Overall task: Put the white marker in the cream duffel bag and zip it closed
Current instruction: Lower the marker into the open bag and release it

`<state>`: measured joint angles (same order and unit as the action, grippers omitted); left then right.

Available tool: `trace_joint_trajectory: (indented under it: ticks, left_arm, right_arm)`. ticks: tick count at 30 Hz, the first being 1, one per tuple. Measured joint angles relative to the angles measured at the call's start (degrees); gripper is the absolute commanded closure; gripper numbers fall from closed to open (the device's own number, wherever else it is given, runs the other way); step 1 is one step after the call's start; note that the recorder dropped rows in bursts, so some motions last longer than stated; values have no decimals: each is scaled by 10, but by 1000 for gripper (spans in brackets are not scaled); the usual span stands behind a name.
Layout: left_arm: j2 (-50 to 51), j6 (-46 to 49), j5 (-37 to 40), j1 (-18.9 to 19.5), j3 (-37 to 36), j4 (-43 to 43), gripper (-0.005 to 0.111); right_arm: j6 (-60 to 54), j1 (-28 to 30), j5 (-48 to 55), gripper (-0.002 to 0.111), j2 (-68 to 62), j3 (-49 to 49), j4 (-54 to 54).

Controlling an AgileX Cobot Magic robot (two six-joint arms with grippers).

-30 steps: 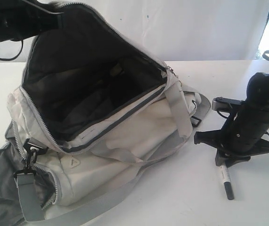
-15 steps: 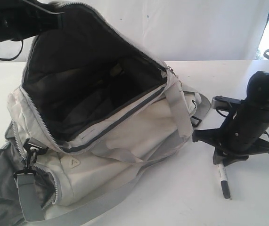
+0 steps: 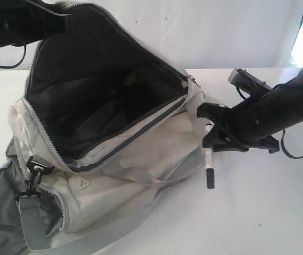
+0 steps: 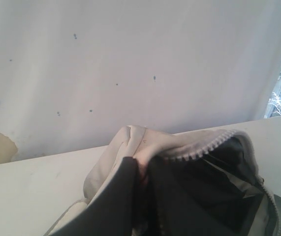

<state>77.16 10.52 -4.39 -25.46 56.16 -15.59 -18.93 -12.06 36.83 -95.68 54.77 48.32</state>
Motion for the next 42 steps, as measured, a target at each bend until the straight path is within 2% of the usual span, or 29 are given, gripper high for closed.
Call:
trace_joint_trajectory:
  ticks: [2,4,6,12,16,26,35,42]
  left_arm:
    - [0,0,0,0,0,0,107]
    - [0,0,0,0,0,0,107]
    - [0,0,0,1,0,0,107]
    - [0,0,0,1,0,0,107]
    - [0,0,0,1,0,0,107]
    - [0,1,0,1,1,0,107]
    - [0,0,0,1,1,0,107]
    - [0,0,0,1,1,0,107]
  right_arm:
    - [-53,-5,1,108,0,0,72]
    - [-162,-25,-3,108,0,0,207]
    - [-211,-43,-16,108,0,0,278]
    - [-292,-87,-83,108,0,0,425]
    - [-333,-103,-107,108,0,6,483]
    - [-355,-141,-121,108,-42,67,516]
    - [-327,-182,-127,108,-121,145,516]
    - [-300,-189,-127,108,-179,202,516]
